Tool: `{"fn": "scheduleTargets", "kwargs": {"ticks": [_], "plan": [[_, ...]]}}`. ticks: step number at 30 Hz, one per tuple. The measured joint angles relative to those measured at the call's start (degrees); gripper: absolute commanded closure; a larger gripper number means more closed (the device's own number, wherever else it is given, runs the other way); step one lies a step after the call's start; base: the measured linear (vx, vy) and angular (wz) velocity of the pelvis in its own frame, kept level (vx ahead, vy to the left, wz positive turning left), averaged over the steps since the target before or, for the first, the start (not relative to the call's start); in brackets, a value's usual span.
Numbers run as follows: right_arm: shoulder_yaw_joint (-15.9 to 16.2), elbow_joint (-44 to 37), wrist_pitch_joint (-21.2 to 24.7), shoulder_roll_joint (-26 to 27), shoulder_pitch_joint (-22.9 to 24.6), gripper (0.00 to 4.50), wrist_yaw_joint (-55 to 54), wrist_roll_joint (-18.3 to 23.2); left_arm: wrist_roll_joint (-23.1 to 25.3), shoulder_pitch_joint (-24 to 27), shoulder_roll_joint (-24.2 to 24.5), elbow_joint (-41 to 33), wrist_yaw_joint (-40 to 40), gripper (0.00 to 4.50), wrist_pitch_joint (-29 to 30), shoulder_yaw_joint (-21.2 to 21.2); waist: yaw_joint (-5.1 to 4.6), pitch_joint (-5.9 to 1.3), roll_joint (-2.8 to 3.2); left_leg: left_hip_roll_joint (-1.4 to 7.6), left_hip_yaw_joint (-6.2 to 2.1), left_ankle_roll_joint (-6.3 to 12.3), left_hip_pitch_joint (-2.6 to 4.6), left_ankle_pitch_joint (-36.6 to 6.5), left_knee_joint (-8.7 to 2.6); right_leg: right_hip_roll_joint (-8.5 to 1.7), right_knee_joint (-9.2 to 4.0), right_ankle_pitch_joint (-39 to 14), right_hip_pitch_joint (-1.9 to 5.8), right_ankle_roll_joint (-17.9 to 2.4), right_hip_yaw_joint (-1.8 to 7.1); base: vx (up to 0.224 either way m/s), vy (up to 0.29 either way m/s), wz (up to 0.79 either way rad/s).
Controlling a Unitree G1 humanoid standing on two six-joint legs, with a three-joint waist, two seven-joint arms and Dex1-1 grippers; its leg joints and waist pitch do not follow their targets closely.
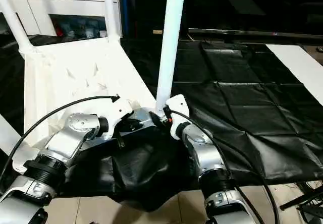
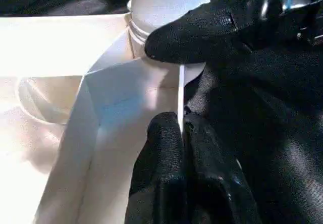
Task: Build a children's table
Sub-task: Rotate leg to tighten
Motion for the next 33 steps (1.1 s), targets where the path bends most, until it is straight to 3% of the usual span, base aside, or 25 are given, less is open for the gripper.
{"fn": "scheduleTargets", "kwargs": {"ticks": [4,9,13,14,18,19,27,33], "plan": [[1.4,-0.5,-0.6,-2.7,-0.1,0.2,7.2,0.7,-0.8,0.5,2.1,-1.4,-5.1,4.5,-0.9,-0.4,0.3,0.03,0.07,0.01,-0.03,0.0,-0.1,0.0,-0.11,0.02,0.0,0.0,-0.09,0.0,-0.03,0.0,0.0,0.0],[5.6,-2.7,-1.8,-8.2,0.0,0.2,19.2,1.5,-3.8,1.9,6.1,-3.4,-12.4,4.5,-3.1,-0.9,0.66,0.1,0.19,0.03,0.0,0.01,-0.26,0.0,-0.28,0.04,-0.04,-0.1,-0.22,0.0,-0.06,0.0,0.0,0.0],[6.4,-4.6,-1.9,-11.1,0.1,0.2,26.4,2.4,-5.2,2.6,8.1,-4.0,-16.3,4.5,-3.7,-1.0,0.97,0.13,0.18,0.03,0.02,0.02,-0.29,0.0,-0.26,0.03,-0.03,-0.1,-0.25,-0.1,-0.06,0.0,0.0,0.0],[6.6,-5.1,-2.0,-11.7,0.1,0.48,27.7,2.7,-5.4,2.8,8.5,-4.0,-17.2,4.5,-4.1,-1.0,1.05,0.14,0.17,0.03,0.03,0.0,-0.28,0.0,-0.26,0.02,-0.03,-0.1,-0.24,-0.1,-0.06,0.0,0.0,0.0],[6.8,-5.3,-2.5,-13.0,0.1,0.61,30.8,3.7,-6.2,3.1,10.4,-4.2,-20.1,4.5,-4.8,-1.2,1.42,0.14,0.16,0.04,0.04,-0.01,-0.24,0.0,-0.16,0.0,0.0,0.0,-0.18,-0.1,-0.05,0.0,0.0,0.0],[6.8,-5.4,-2.5,-13.2,0.1,0.86,31.3,4.2,-6.7,3.3,11.0,-4.4,-21.0,4.5,-4.8,-1.4,1.46,0.15,0.16,0.04,0.04,-0.01,-0.24,0.0,-0.15,0.0,0.01,0.0,-0.17,-0.1,-0.05,0.0,0.0,0.0],[7.7,-6.5,-2.4,-13.6,0.1,1.35,34.2,5.2,-7.4,3.5,12.0,-4.9,-22.6,4.5,-4.9,-1.6,1.61,0.16,0.13,0.05,0.05,-0.01,-0.24,0.0,-0.15,0.01,0.02,0.0,-0.18,-0.1,-0.06,0.0,0.0,0.0],[8.7,-6.7,-2.5,-13.8,0.4,1.96,35.1,5.2,-7.7,3.6,12.4,-4.9,-22.8,4.5,-4.7,-1.7,1.7,0.16,0.12,0.06,0.06,-0.01,-0.24,0.0,-0.14,0.01,0.03,0.0,-0.18,-0.1,-0.06,0.0,0.0,0.0]]}}
